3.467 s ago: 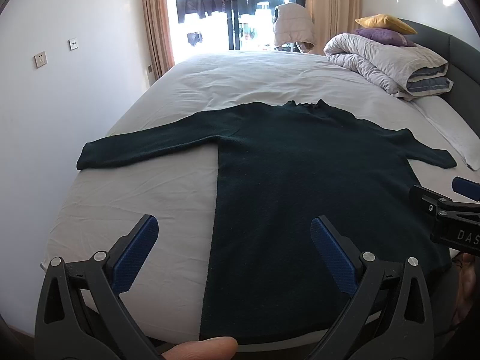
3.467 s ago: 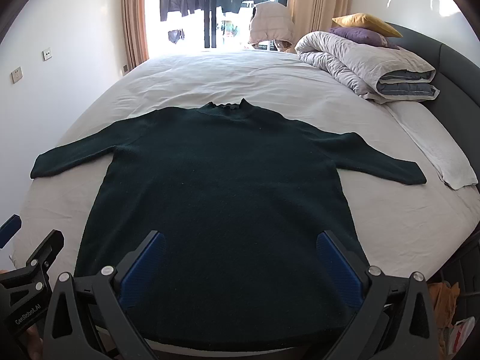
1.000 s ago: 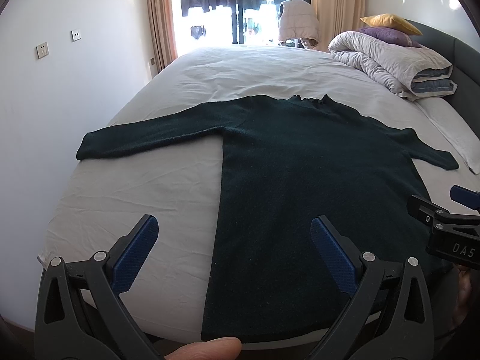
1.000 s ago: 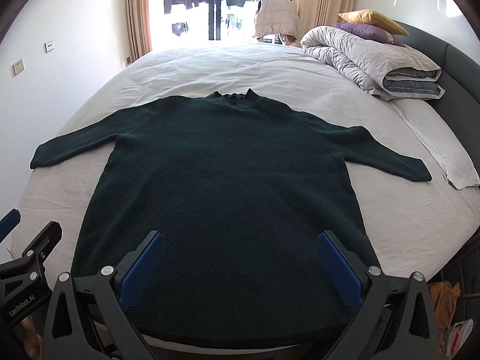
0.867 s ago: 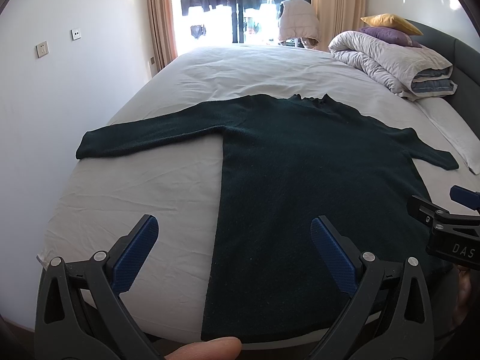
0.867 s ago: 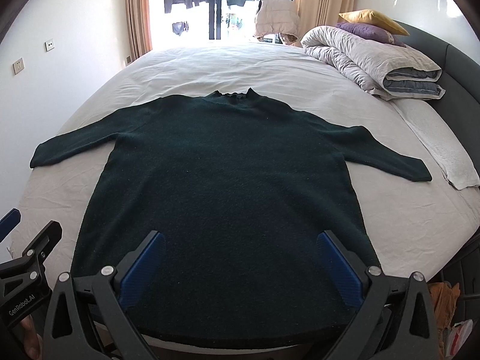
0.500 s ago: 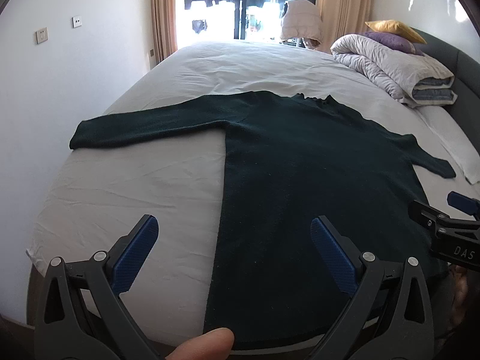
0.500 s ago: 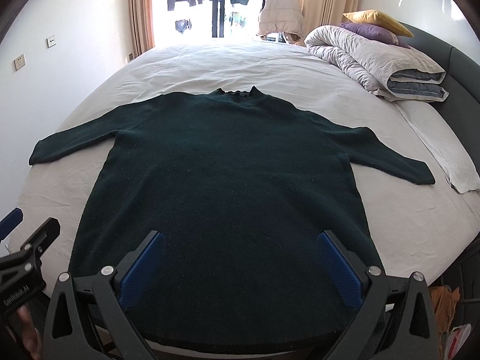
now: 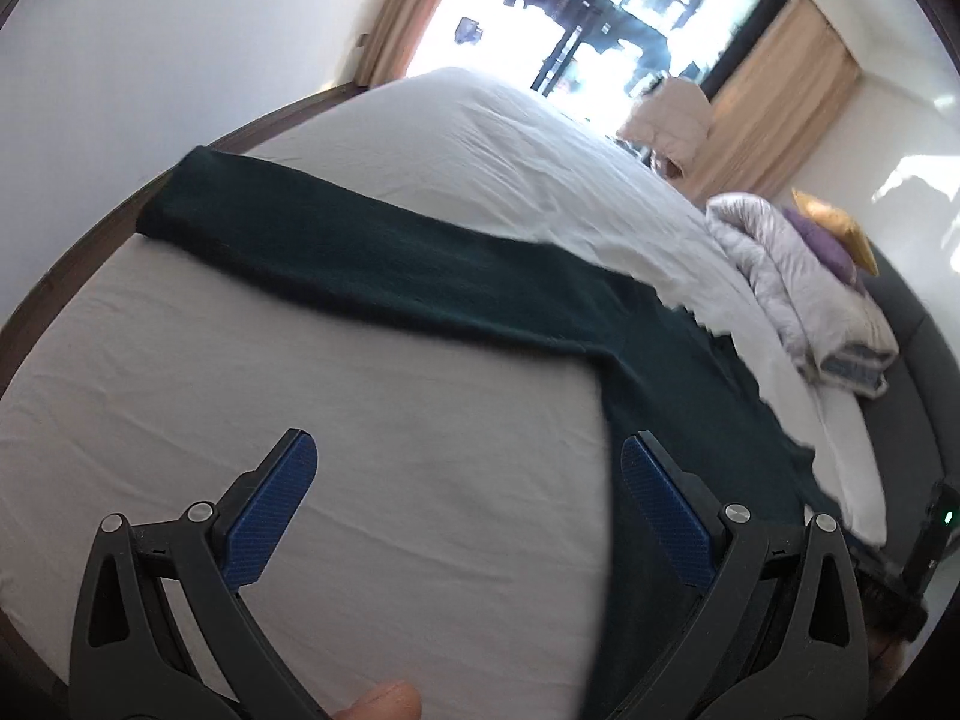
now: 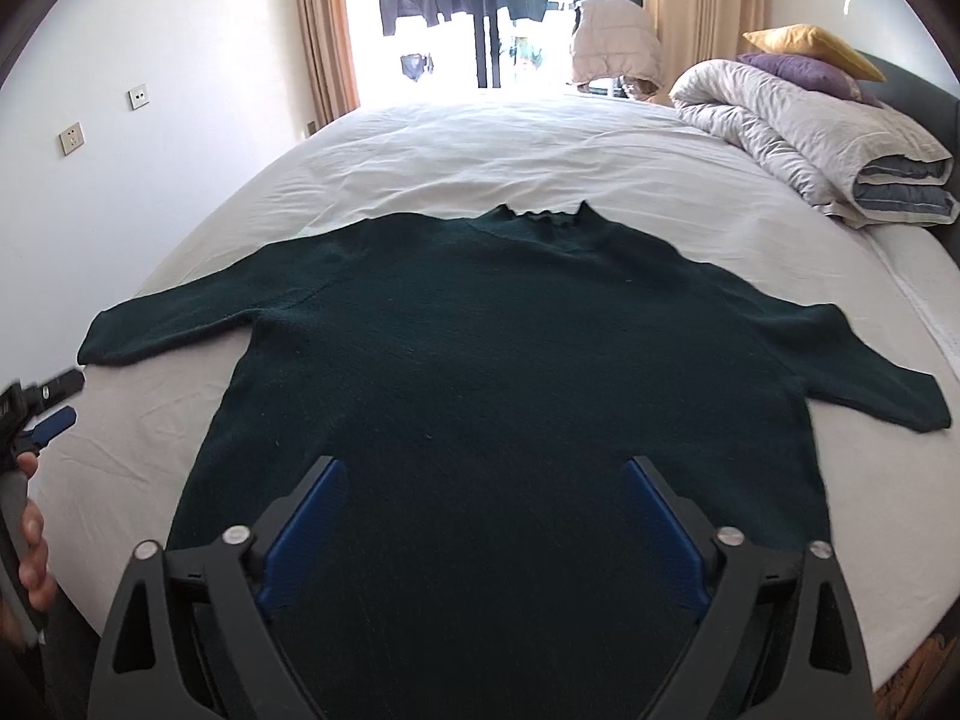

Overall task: Fold small clothes
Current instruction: 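Roll the left tool and grasp the sweater sleeve cuff nearest it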

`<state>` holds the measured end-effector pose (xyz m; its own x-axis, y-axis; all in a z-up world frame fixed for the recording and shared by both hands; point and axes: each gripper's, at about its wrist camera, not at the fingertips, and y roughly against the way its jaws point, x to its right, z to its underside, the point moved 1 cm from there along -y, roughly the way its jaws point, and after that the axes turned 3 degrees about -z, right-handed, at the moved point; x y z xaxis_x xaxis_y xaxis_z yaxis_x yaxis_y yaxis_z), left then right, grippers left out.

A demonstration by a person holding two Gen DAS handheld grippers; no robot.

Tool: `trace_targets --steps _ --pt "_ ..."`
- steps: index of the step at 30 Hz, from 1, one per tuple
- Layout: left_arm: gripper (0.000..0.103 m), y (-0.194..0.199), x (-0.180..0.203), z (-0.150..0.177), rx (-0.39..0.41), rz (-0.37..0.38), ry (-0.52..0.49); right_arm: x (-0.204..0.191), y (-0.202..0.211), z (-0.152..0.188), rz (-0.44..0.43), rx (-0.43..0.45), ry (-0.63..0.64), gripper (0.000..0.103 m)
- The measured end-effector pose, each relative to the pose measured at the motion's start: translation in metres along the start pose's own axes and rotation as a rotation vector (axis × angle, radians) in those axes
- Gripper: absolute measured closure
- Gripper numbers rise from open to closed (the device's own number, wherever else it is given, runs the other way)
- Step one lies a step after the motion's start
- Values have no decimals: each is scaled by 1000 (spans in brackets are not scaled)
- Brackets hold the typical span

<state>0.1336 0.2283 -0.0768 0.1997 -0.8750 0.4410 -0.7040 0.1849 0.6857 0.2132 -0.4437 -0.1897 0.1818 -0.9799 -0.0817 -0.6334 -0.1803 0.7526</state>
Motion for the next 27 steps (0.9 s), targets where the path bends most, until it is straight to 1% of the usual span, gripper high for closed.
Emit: trace_targets --steps 4,6,7,9,12,16,18,19,20,21,22,23,24,25,26,27 --pt "0 -17 -86 -43 41 95 310 -6 -24 -7 -94 -16 -46 10" --pt "0 -28 -120 -56 56 124 433 -10 -34 -10 -113 -20 -56 12" --pt "0 -33 -132 -61 59 130 473 -14 -39 -12 -122 -22 -57 13" --pt "0 -41 -147 -73 76 143 517 -19 -46 -13 -133 -29 -56 15" --pt "0 -51 -157 -90 92 136 549 -26 -56 -15 -143 -40 -51 20" --pt "0 -71 -172 -107 115 155 594 -34 -62 -17 -152 -51 -35 25" --pt "5 -77 -178 -118 123 167 614 -35 -63 -17 -155 -53 -25 26" --pt "19 -77 -179 -123 120 175 618 -36 -64 -17 -154 -51 -19 26" --pt "39 -82 -180 -124 110 184 627 -36 -65 -18 -154 -50 -17 27" --pt "49 -86 -179 -125 97 199 640 -35 -66 -19 -155 -51 -18 29" --pt "71 -89 -182 -128 81 215 657 -35 -67 -21 -158 -54 -20 31" --pt "79 -98 -185 -129 67 221 670 -35 -69 -23 -161 -55 -22 33" --pt "80 -100 -186 -130 67 226 672 -35 -71 -26 -166 -56 -24 36" --pt "88 -102 -187 -131 74 221 666 -36 -74 -28 -169 -56 -22 38" --pt "92 -101 -187 -132 84 213 652 -37 -78 -32 -172 -60 -18 43" --pt "92 -100 -187 -133 95 206 637 -38 -82 -36 -175 -65 -12 48"
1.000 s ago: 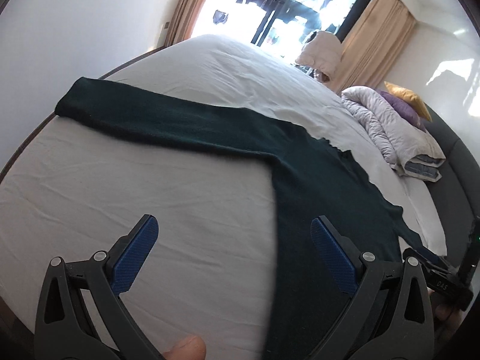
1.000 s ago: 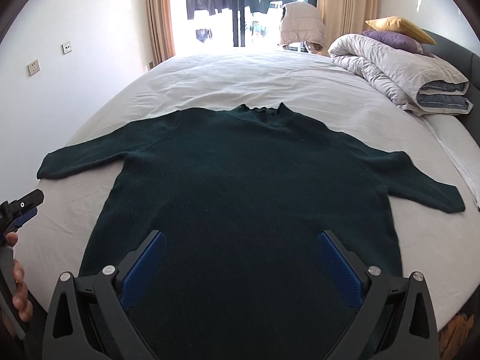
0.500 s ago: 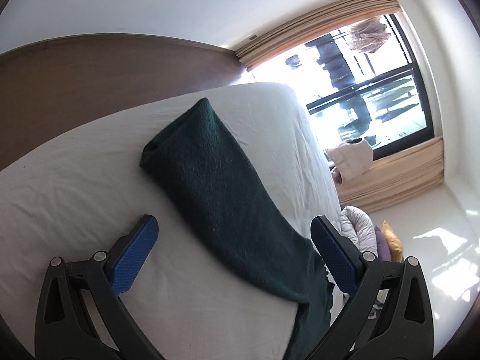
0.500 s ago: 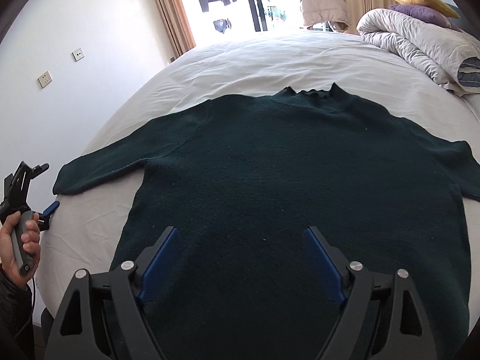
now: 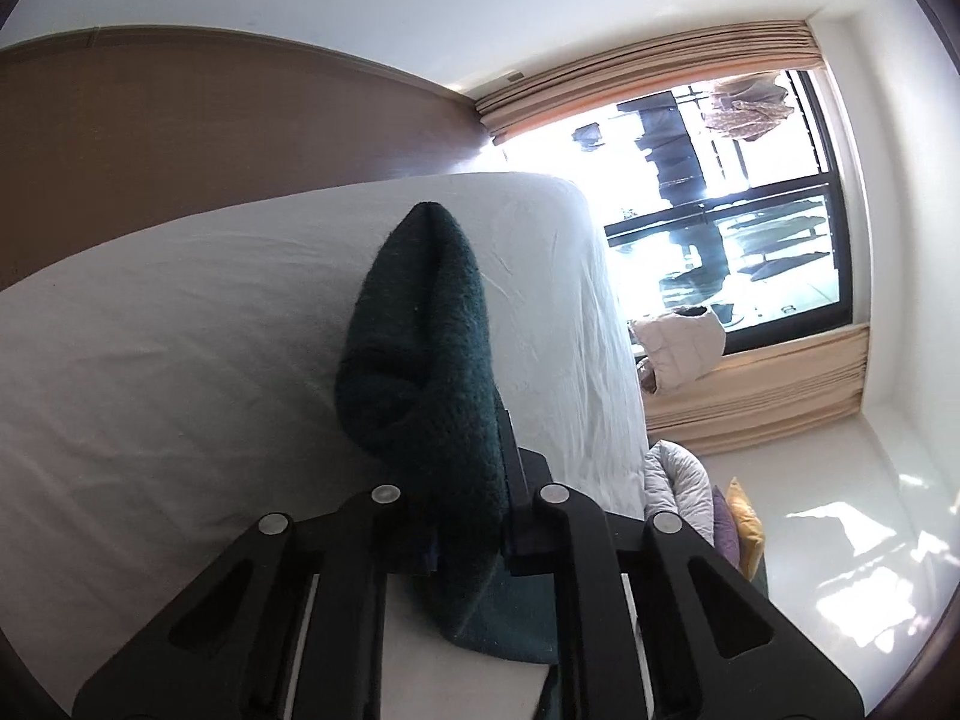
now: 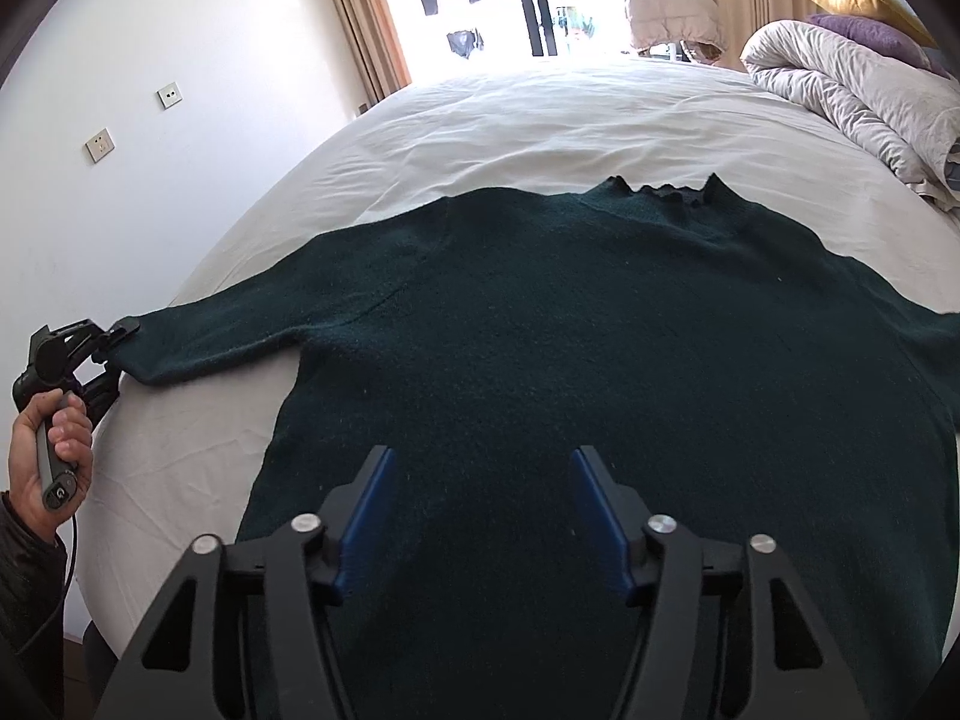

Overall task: Fold small clothes
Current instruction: 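Roll the left tool and grasp the sweater sleeve cuff nearest it, then carry the held sleeve over the body with the left tool while the right tool grasps the other sleeve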

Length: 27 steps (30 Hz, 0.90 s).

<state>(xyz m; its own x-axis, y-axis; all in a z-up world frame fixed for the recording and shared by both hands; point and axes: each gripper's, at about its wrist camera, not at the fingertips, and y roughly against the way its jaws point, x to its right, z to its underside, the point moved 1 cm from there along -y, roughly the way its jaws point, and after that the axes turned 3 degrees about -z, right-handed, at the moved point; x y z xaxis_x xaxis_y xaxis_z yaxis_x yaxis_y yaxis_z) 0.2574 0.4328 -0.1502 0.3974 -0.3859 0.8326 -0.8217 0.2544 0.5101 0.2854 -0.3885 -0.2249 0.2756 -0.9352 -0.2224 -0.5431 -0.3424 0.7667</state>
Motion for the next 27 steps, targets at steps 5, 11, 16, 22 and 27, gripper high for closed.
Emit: trace_targets --steps 5,11,16,22,27 --pt "95 13 48 12 88 -30 -206 2 -19 -15 -45 -27 -32 61" --pt "95 7 174 66 135 -16 -570 19 -23 -13 -135 -44 -144 54" --pt "95 -45 253 181 61 -11 -892 50 -4 -22 -254 -4 -246 38" --pt "95 -99 243 360 45 -128 -1333 84 10 -38 -403 0 -320 20" --pt "94 -122 192 454 67 -239 -1598 99 -9 -46 -505 -51 -369 20"
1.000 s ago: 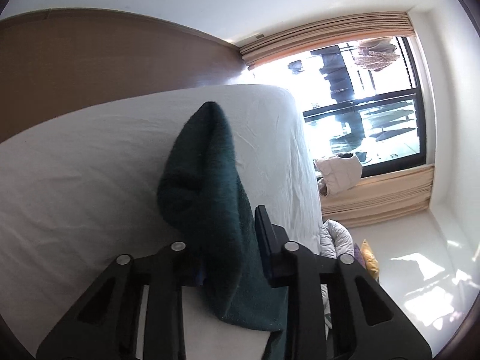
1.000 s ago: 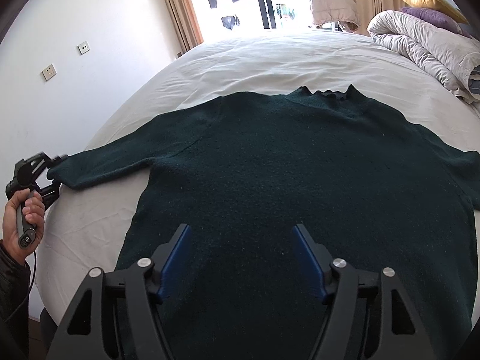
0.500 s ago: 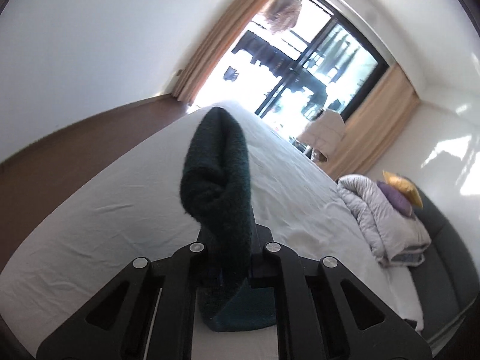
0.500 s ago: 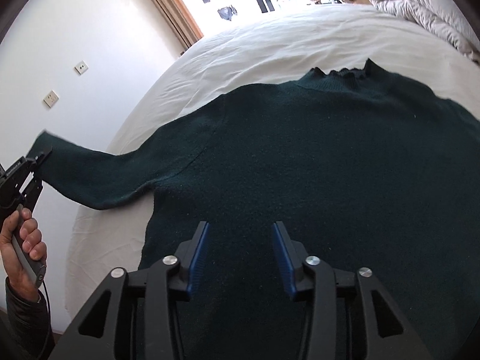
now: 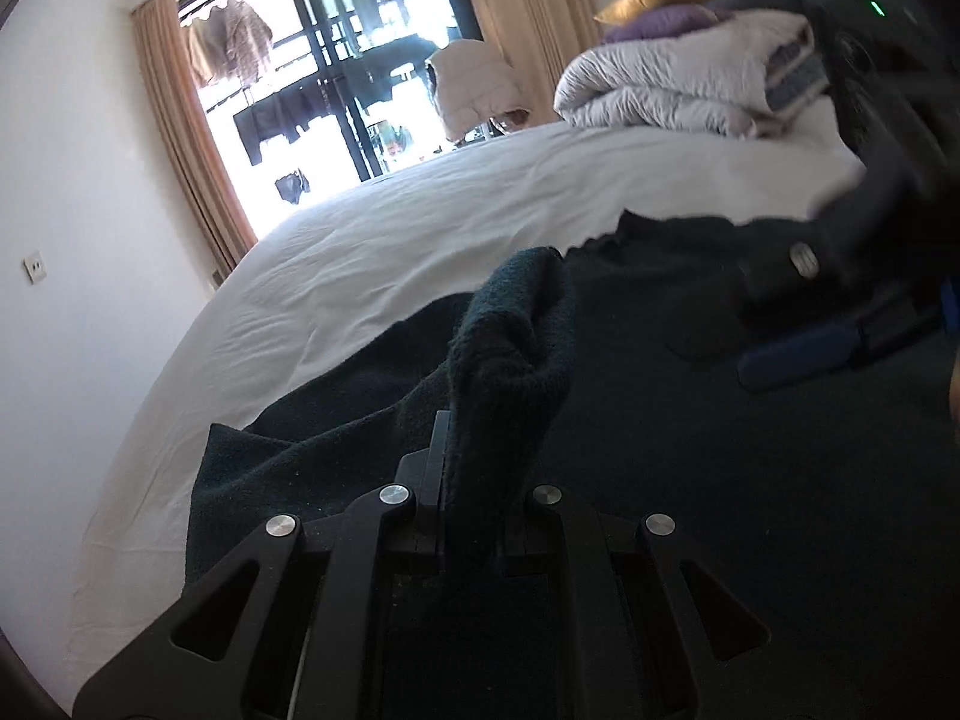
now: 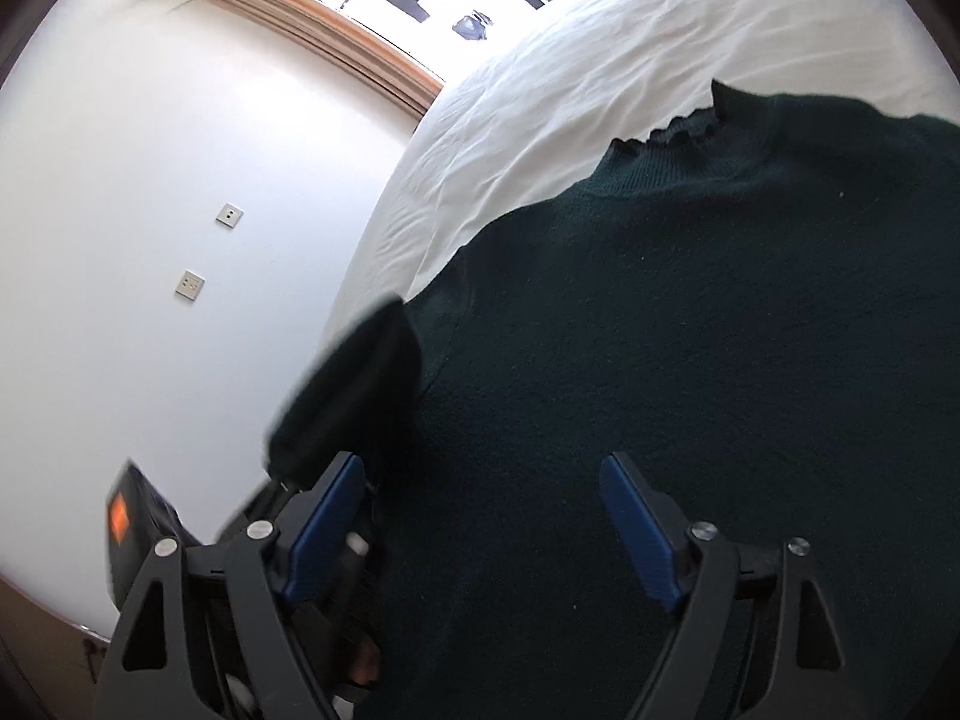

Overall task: Fold small clothes
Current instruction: 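Carry the held sleeve over the body with the left tool while the right tool grasps the other sleeve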

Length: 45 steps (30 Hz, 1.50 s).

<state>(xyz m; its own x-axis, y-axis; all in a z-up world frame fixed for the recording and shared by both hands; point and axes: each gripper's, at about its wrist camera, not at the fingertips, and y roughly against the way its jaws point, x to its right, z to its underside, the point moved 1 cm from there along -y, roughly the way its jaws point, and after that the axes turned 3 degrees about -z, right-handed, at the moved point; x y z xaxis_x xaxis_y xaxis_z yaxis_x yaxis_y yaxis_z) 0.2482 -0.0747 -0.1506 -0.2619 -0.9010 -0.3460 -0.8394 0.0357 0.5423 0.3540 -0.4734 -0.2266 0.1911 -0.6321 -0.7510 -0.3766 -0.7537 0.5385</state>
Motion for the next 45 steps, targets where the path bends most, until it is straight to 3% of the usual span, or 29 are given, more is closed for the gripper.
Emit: trace_targets --steps 3,10,12,16,20,22,25,28,29,31,33,39,45 --pt "94 15 34 32 -5 -52 -86 10 -13 -9 -68 -7 -66 20" --pt "94 -1 52 42 -4 -98 -163 17 -50 -23 -124 -88 -148 22" --pt "94 -4 56 46 -5 -106 -181 11 -50 -21 -135 -99 -136 28" --pt "94 -12 56 46 -14 -118 -204 0 -44 -25 -161 -97 -132 28" --pt "94 9 70 55 3 -133 -235 -5 -42 -31 -158 -104 -125 28" --pt "94 5 71 55 8 -140 -245 -7 -50 -32 -104 -140 -111 28" --pt "94 7 64 52 12 -143 -248 2 -66 -32 -99 -187 -136 29" --pt "94 3 56 48 8 -142 -243 2 -68 -25 -141 -196 -129 59" --pt "94 2 55 48 6 -142 -241 -1 -68 -24 -140 -197 -113 75" --pt "94 3 55 48 5 -145 -237 -6 -67 -25 -113 -193 -74 89" --pt "93 39 65 58 10 -149 -230 -6 -63 -26 -109 -180 -50 93" --pt "92 51 48 47 15 -89 -141 -20 -41 -43 -63 -108 45 94" --pt "91 78 18 35 93 0 -33 -8 0 -66 -23 -25 60 95"
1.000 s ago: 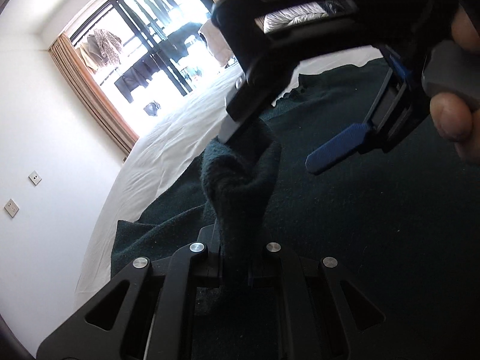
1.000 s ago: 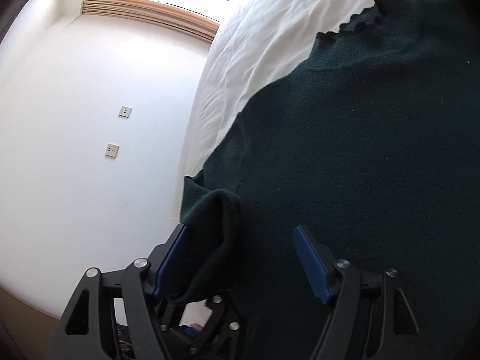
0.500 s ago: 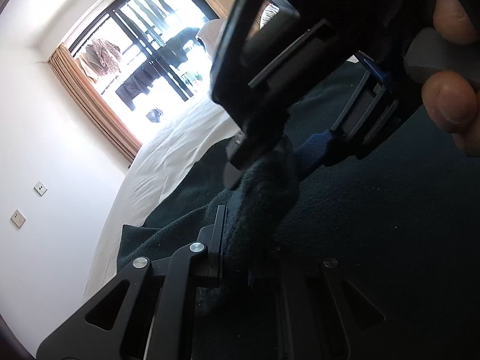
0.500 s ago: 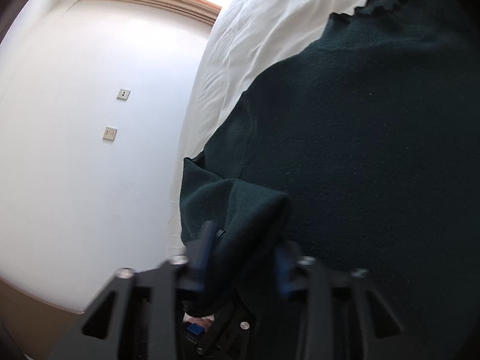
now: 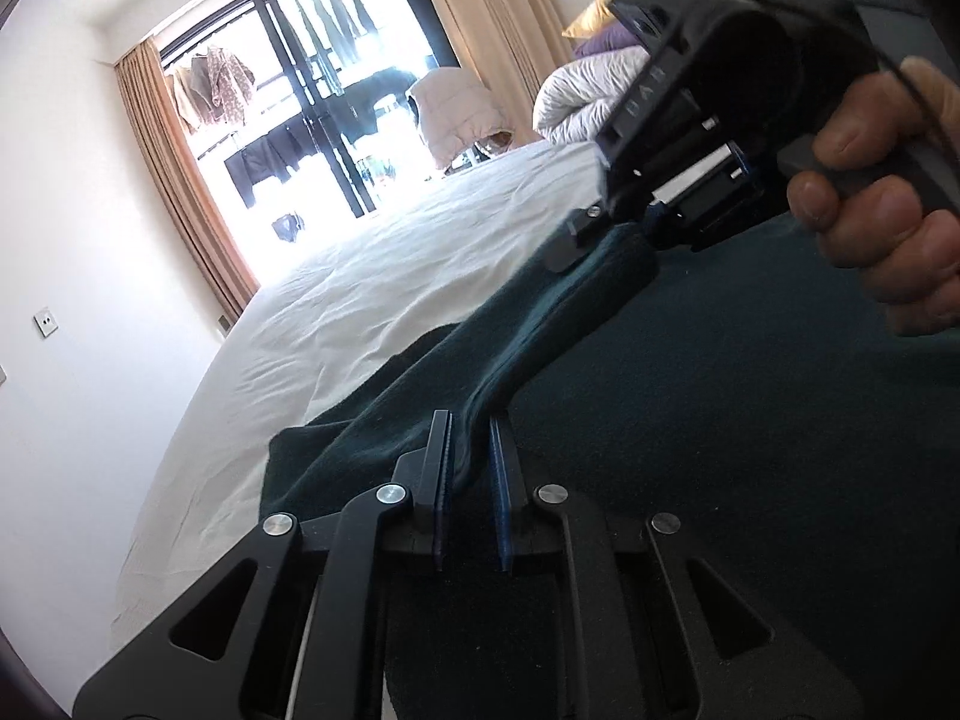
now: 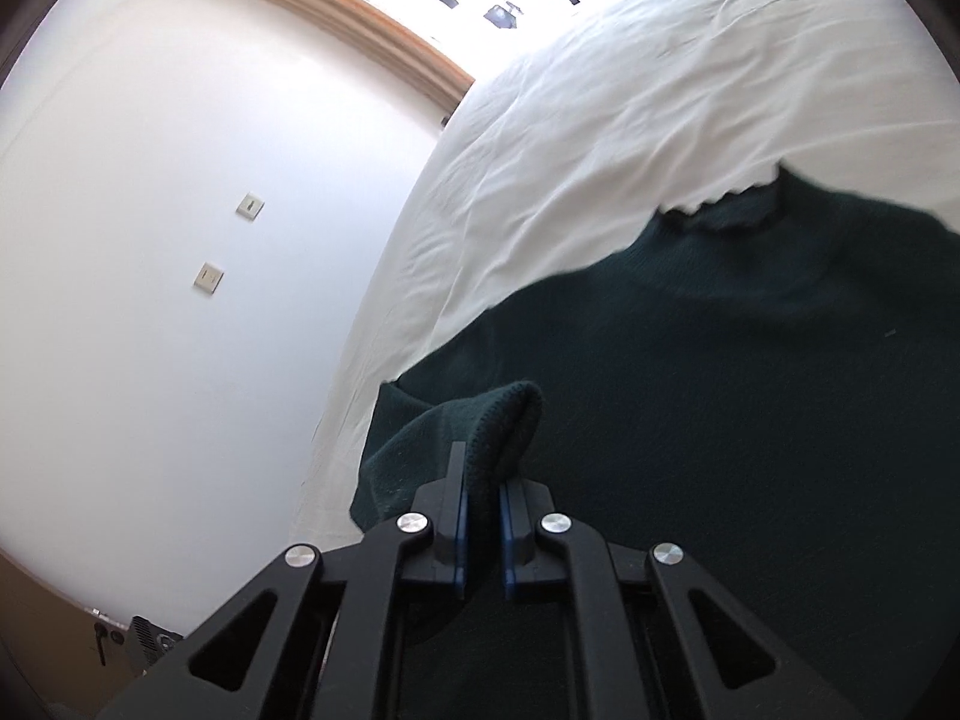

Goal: Fold small clothes

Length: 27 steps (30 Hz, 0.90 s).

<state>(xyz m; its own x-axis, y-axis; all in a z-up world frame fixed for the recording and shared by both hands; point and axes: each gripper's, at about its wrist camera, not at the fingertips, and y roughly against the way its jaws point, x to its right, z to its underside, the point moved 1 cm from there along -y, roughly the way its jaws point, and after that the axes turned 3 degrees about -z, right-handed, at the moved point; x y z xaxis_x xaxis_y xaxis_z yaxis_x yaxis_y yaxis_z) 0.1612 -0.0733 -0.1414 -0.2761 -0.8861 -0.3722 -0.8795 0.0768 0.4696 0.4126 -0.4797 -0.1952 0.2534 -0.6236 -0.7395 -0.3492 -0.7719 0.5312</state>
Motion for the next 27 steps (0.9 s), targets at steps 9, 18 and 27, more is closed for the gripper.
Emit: trace_targets --steps 9,18,27 --pt "92 -57 -120 13 -150 35 410 55 52 -25 171 87 -32 95" --pt "92 -112 -165 2 -230 156 528 98 58 -32 248 83 -66 95" --pt "92 -182 -103 2 -435 192 351 110 63 -38 288 77 -68 95"
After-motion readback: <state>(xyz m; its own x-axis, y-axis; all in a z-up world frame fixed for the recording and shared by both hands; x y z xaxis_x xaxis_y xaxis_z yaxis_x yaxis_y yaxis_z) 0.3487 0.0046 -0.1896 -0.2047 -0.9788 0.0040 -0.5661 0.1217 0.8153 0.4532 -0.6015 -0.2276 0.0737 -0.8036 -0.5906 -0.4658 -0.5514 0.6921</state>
